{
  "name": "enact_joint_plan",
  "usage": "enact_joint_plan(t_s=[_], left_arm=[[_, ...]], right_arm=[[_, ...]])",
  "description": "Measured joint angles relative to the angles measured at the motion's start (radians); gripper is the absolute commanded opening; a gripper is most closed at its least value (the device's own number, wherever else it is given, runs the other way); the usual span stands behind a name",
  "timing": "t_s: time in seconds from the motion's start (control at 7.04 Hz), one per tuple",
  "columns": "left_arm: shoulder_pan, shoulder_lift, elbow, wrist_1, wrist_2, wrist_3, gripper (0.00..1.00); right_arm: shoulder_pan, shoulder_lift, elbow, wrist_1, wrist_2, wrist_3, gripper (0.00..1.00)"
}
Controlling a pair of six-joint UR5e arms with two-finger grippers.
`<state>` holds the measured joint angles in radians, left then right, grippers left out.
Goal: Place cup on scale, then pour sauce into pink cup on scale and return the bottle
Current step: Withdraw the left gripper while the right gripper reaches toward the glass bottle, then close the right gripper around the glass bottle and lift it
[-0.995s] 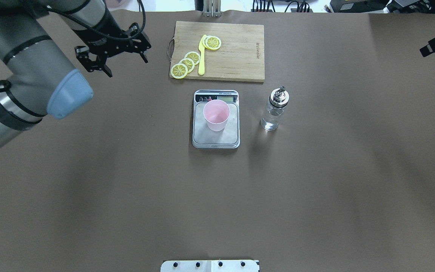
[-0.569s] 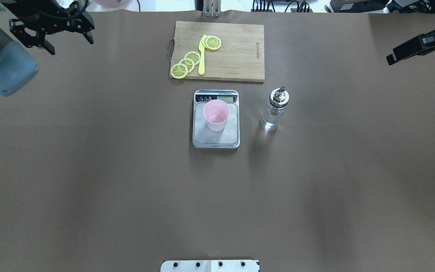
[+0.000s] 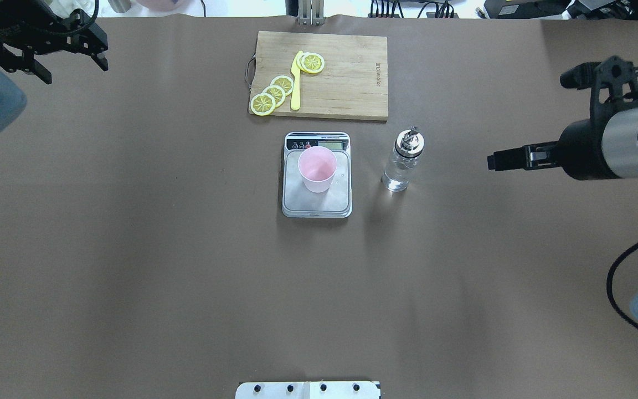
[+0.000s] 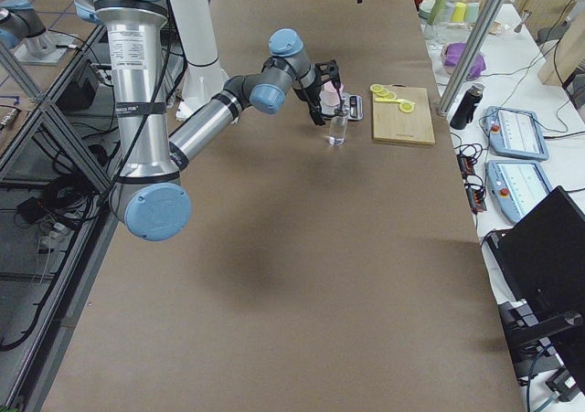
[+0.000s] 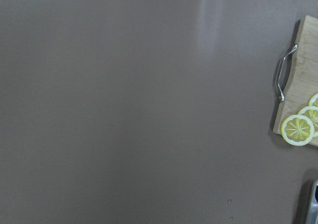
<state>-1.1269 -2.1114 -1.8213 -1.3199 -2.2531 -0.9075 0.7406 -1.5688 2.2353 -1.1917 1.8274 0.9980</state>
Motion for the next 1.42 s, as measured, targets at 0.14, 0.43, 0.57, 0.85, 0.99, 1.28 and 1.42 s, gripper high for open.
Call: enact_joint_plan(t_s=[0.14, 0.43, 0.57, 0.85, 0.99, 1.28, 1.42], left_arm=[[0.0, 0.005, 0.0, 0.0, -0.001, 0.008, 0.99], [0.0, 0.015, -0.004, -0.001, -0.001, 0.015, 0.99], [-0.001, 0.016, -0.009, -0.001, 0.001, 0.016, 0.99], [-0.001, 0.028, -0.028, -0.002, 0.008, 0.018, 0.99], [0.0, 0.034, -0.036, -0.002, 0.008, 0.018, 0.99], [0.001, 0.037, -0.037, -0.002, 0.01, 0.017, 0.99], [0.002, 0.037, -0.034, -0.002, 0.01, 0.017, 0.99]], right_arm=[[-0.139, -0.069, 0.004, 0.085, -0.167, 0.052, 1.0], [-0.337, -0.087, -0.036, 0.142, -0.41, 0.132, 1.0], [-0.383, -0.053, -0.081, 0.156, -0.475, 0.15, 1.0], [-0.416, 0.022, -0.156, 0.171, -0.546, 0.153, 1.0], [-0.422, 0.053, -0.188, 0.177, -0.574, 0.142, 1.0], [-0.426, 0.088, -0.229, 0.182, -0.632, 0.087, 1.0], [-0.423, 0.111, -0.265, 0.198, -0.659, 0.055, 1.0]])
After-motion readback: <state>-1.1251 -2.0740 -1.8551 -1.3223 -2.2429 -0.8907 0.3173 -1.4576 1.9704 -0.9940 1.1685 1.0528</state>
